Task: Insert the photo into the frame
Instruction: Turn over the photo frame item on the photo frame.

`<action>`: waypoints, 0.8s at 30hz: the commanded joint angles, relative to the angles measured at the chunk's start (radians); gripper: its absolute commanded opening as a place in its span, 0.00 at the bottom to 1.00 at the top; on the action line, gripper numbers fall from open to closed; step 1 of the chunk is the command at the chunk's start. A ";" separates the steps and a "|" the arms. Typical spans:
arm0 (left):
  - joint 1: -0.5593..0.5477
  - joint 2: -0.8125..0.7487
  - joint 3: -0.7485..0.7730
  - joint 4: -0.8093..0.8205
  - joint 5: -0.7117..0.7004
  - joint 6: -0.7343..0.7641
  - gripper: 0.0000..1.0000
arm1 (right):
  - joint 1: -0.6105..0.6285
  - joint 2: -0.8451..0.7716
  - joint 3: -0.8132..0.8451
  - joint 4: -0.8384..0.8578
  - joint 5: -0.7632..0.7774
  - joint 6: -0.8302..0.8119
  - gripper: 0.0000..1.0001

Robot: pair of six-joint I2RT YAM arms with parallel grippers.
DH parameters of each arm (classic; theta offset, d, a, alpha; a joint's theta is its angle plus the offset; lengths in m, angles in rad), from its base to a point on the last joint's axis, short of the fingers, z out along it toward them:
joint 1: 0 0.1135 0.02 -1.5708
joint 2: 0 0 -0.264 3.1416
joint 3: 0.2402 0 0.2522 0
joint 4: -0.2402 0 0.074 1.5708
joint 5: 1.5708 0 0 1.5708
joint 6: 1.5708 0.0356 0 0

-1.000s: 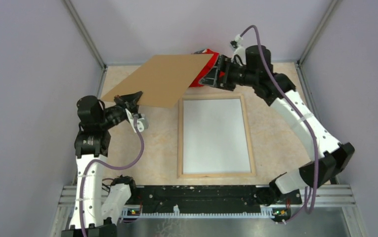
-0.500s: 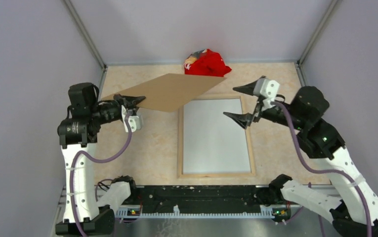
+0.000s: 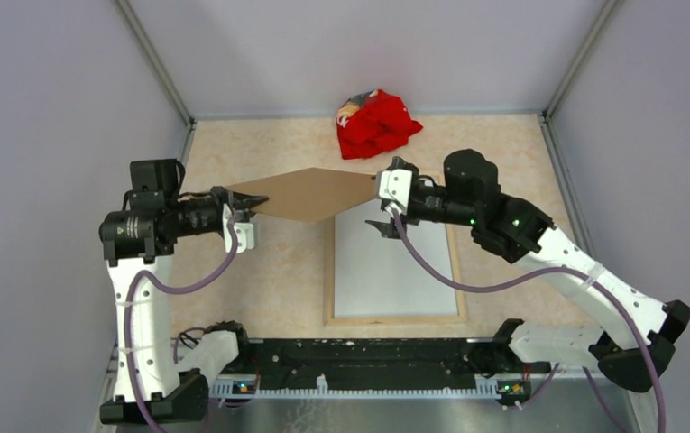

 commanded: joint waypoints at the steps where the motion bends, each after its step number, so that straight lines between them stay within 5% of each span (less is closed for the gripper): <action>1: -0.005 -0.004 0.080 0.009 0.135 0.081 0.00 | 0.014 0.030 0.009 0.104 0.046 -0.081 0.80; 8: -0.005 0.015 0.126 -0.003 0.143 0.063 0.00 | 0.026 0.081 -0.034 0.261 0.085 -0.109 0.69; 16: -0.005 0.024 0.135 0.075 0.159 -0.015 0.00 | 0.046 0.080 -0.059 0.319 0.106 -0.127 0.00; 17: -0.005 0.020 0.131 0.103 0.161 -0.042 0.00 | 0.046 0.069 -0.073 0.340 0.108 -0.122 0.00; 18: -0.005 0.014 0.121 0.157 0.164 -0.102 0.07 | 0.046 0.058 -0.087 0.376 0.114 -0.111 0.00; 19: -0.005 -0.001 0.106 0.239 0.165 -0.187 0.27 | 0.046 0.047 -0.098 0.403 0.118 -0.094 0.00; 22: -0.005 -0.059 0.028 0.548 0.157 -0.397 0.67 | 0.046 0.025 -0.114 0.492 0.146 -0.033 0.00; 24: -0.005 -0.096 -0.026 0.747 0.142 -0.539 0.73 | 0.046 0.020 -0.103 0.539 0.176 0.015 0.00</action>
